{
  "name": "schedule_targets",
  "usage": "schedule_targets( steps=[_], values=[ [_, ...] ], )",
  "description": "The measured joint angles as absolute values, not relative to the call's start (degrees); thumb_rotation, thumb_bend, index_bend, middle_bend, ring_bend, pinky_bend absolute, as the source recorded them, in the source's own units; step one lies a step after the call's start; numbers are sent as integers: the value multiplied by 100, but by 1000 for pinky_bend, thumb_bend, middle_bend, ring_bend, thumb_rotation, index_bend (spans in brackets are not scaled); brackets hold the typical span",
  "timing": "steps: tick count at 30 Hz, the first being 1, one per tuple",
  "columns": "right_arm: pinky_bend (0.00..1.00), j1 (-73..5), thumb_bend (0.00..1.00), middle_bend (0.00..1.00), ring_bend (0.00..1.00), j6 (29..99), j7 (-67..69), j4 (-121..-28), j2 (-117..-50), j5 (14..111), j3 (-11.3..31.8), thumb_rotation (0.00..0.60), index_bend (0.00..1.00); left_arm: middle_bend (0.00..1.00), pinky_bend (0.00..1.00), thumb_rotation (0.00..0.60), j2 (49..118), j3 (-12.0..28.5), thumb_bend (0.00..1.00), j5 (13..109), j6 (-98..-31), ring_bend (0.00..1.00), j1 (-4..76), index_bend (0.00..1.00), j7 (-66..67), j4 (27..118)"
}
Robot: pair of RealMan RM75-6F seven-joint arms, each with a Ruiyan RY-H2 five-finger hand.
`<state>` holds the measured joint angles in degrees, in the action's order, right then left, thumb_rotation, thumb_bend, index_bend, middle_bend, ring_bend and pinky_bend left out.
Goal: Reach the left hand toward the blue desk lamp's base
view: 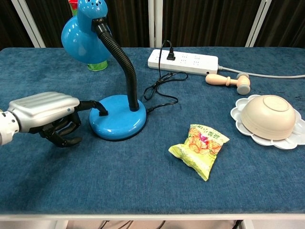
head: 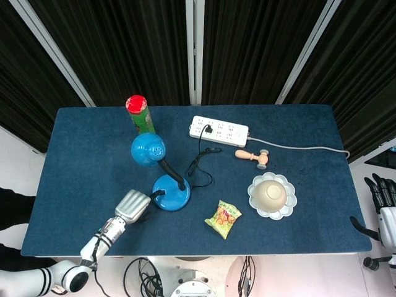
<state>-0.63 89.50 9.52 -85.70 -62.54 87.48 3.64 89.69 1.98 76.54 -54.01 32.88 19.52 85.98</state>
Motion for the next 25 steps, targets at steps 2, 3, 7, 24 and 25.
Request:
schedule_targets(
  steps=[2, 3, 7, 24, 25],
  values=[
    [0, -61, 145, 0, 0, 8959, 951, -8577, -6244, 8744, 372, 600, 0, 804, 796, 600, 8925, 214, 379, 7703, -5531, 772, 3265, 154, 1941, 8653],
    [0, -61, 145, 0, 0, 8961, 951, -8581, -6240, 8743, 375, 600, 0, 804, 796, 600, 8897, 221, 379, 7734, -5611, 773, 3247, 154, 1937, 8684],
    [0, -59, 146, 0, 0, 8971, 965, -8593, -6226, 8748, 381, 600, 0, 793, 787, 600, 8693, 239, 367, 7906, -6126, 765, 3087, 170, 1902, 8845],
    [0, -151, 145, 0, 0, 8717, 679, -8653, -6283, 8765, 304, 600, 0, 0, 0, 600, 7117, -11, 0, 8173, -8178, 0, 1544, 35, 1371, 8993],
    [0, -157, 146, 0, 0, 8700, 642, -8669, -6288, 8758, 303, 600, 0, 0, 0, 600, 7088, -24, 0, 8195, -8206, 0, 1512, 36, 1268, 8989]
  ],
)
